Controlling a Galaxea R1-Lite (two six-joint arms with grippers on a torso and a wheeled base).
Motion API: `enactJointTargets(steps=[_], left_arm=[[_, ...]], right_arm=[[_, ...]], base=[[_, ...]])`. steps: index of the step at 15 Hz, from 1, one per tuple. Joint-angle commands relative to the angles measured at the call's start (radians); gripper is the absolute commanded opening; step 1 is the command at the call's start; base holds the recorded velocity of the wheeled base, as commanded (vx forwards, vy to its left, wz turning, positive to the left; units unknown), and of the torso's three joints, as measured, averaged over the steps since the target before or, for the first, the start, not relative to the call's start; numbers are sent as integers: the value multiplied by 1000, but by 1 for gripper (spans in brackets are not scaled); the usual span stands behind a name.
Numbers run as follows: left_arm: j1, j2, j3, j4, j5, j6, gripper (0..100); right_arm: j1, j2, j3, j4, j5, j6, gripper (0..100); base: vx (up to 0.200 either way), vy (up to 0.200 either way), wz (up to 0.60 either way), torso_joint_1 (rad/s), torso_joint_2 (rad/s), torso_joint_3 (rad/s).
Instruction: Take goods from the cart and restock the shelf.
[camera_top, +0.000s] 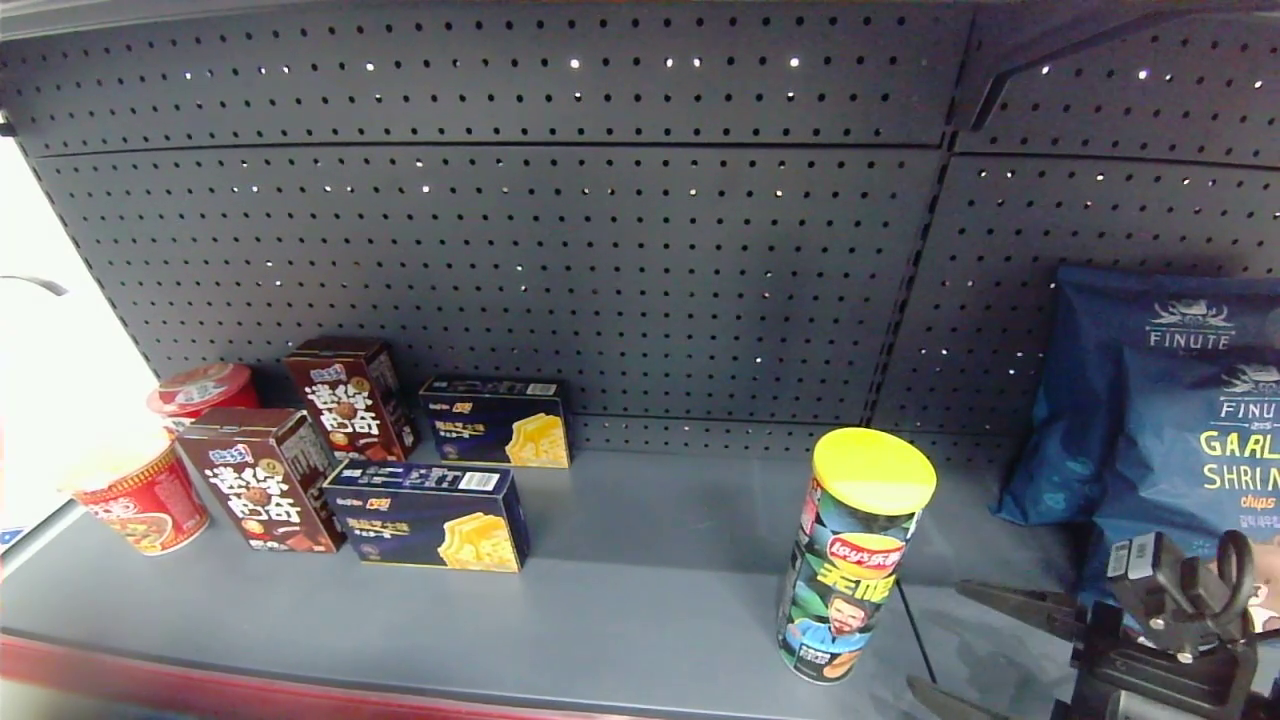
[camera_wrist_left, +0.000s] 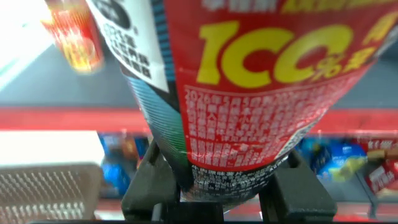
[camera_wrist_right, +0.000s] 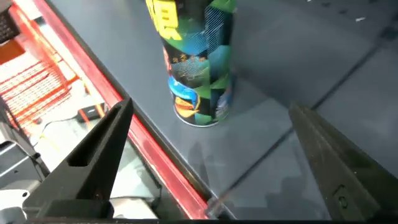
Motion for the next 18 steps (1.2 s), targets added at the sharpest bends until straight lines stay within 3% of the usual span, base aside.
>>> enactJointTargets(steps=[1,3,5,6,7,9,11,14,16,18], left_arm=[[-3,2,-80,-6,-6,45,0],[-17,5,-194,63,-46,61,0],[-16,61,-280,172,-200,91,0],[-16,61,-280,172,-200,91,0],[-16,137,-289,167,-304,120,0],[-19,285,-336,157,-447,121,0],[-20,404,-364,125,-506,123,0],[-46,658,-366,-106,-620,126,0],[-132,747,-366,-179,-617,123,0],[-204,881,-378,-242,-618,121,0]], right_arm=[[-10,-230,-39,156,-50,-1,100],[20,-474,-120,483,-186,-1,100],[37,-759,-243,911,-286,-1,100],[37,-759,-243,911,-286,-1,100],[26,-922,-292,1115,-372,2,100],[-89,-1072,-360,1339,-413,8,100],[-194,-1161,-351,1401,-406,11,100],[-234,-1316,-286,1454,-398,29,100],[-234,-1316,-271,1415,-395,29,100],[-234,-1316,-166,1401,-453,12,100]], base=[[0,0,0,0,0,0],[0,0,0,0,0,0],[0,0,0,0,0,0],[0,0,0,0,0,0],[0,0,0,0,0,0],[0,0,0,0,0,0],[0,0,0,0,0,0],[0,0,0,0,0,0],[0,0,0,0,0,0],[0,0,0,0,0,0]])
